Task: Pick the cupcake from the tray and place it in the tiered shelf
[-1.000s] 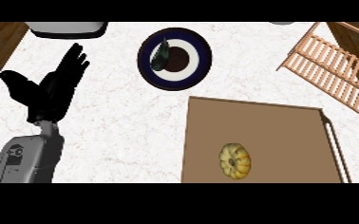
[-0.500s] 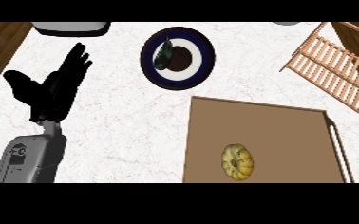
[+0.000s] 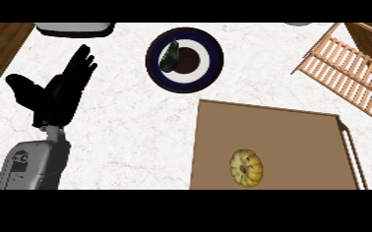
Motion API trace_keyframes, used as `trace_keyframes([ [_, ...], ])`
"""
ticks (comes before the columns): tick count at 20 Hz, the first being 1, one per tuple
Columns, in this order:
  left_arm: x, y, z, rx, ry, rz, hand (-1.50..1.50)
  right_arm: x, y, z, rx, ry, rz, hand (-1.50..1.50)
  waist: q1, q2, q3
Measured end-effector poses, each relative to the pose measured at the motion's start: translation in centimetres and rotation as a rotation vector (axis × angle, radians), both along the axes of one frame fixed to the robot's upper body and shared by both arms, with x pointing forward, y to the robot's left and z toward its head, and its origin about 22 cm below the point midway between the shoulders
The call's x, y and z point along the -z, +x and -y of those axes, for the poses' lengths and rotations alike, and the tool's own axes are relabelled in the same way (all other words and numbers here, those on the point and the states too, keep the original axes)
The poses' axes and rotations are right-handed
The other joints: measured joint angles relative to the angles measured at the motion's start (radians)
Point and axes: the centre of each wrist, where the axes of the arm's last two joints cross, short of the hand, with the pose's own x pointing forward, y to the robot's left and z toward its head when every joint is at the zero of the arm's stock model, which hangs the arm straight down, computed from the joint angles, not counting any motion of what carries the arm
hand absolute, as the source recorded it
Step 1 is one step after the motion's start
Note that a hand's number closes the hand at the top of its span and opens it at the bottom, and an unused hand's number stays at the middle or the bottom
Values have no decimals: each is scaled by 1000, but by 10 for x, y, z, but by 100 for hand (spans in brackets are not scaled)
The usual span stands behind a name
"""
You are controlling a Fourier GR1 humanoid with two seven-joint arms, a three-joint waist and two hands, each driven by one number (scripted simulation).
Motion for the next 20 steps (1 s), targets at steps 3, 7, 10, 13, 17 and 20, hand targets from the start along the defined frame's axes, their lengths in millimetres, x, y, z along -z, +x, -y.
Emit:
trace_keyframes([
  [3,2,0,-5,-6,-1,0,0,-12,-17,10,10,29,-64,-150,-4,2,1],
  [7,5,0,-3,-12,-5,-2,0,-23,-37,21,33,46,-89,-150,-14,4,4],
  [10,3,0,-7,-20,-3,-3,0,-31,-48,26,39,66,-92,-150,-21,2,7],
  [13,4,-1,-8,-23,-7,-4,0,-35,-53,28,22,84,-92,-150,-30,-1,9],
  [17,9,-4,-12,-38,-9,-7,0,-45,-57,28,2,67,-71,-150,-40,-3,11],
  [20,9,-4,-14,-50,-10,-7,0,-49,-57,26,-17,36,-55,-150,-49,-5,12],
])
